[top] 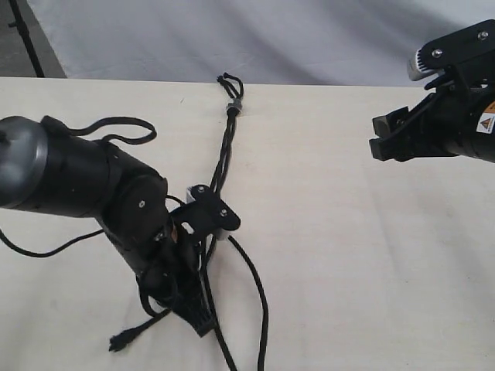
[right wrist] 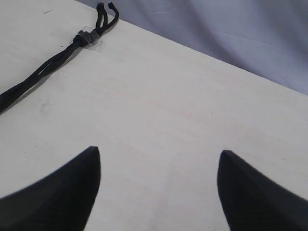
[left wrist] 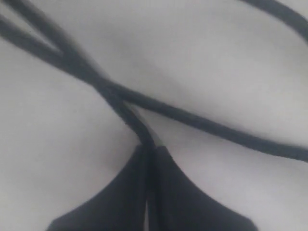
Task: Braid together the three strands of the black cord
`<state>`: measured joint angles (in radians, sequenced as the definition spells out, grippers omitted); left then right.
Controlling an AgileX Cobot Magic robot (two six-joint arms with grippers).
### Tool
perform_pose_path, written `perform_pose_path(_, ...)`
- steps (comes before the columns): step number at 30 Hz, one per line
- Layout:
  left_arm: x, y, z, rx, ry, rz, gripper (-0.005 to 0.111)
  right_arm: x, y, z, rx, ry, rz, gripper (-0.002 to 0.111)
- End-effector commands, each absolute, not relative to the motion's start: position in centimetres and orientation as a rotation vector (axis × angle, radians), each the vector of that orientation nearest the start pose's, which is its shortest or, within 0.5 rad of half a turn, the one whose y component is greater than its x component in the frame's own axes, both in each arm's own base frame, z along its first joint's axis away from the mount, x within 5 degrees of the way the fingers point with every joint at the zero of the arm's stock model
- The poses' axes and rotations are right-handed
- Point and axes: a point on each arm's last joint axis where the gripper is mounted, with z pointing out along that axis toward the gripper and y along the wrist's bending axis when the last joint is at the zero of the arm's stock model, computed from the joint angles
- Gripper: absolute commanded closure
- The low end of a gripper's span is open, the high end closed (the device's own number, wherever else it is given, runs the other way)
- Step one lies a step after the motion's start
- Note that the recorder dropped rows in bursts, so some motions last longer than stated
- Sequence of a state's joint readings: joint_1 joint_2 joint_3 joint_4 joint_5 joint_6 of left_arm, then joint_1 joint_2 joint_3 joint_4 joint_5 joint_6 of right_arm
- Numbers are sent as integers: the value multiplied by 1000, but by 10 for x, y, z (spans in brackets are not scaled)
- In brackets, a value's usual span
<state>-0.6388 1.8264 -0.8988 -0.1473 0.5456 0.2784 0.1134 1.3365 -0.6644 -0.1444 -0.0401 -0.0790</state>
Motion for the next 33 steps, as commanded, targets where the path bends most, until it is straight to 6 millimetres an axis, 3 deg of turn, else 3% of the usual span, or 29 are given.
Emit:
perform_pose_path(1, 262, -156, 121, 975, 2816, -152, 105, 268, 31, 240, -340, 2081, -51, 43)
perform_pose_path(4, 273, -139, 121, 883, 2829, -139, 105, 268, 31, 240, -337, 2081, -49, 43)
perform_pose_path(8, 272, -139, 121, 888, 2832, -139, 105, 268, 36, 240, -299, 2089, -6, 43)
perform_pose_path(10, 272, -139, 121, 888, 2834, -139, 105, 264, 49, 238, -352, 2108, 21, 43)
perform_pose_path(12, 273, -139, 121, 871, 2826, -147, 92, 258, 70, 236, -408, 2125, 84, 43)
perform_pose_path(15, 273, -139, 121, 838, 2841, -151, 57, 245, 102, 235, -469, 2232, 183, 43)
perform_pose_path(17, 273, -139, 123, 837, 2828, -153, 48, 230, 123, 235, -565, 2328, 222, 43)
perform_pose_path(20, 277, -136, 144, 801, 2742, -156, 56, 202, 154, 228, -769, 2417, 262, 43)
perform_pose_path(22, 286, -115, 175, 643, 2637, -161, 83, 181, 182, 216, -919, 2445, 313, 43)
perform_pose_path(24, 284, -89, 186, 515, 2579, -136, 106, 173, 200, 204, -982, 2461, 349, 43)
perform_pose_path(28, 273, -47, 188, 245, 2422, -90, 106, 185, 238, 174, -1068, 2547, 318, 43)
perform_pose_path(30, 269, -41, 188, 214, 2359, -69, 106, 197, 257, 167, -1101, 2582, 293, 43)
perform_pose_path(33, 268, -41, 187, 213, 2354, -66, 106, 206, 269, 155, -1133, 2651, 247, 43)
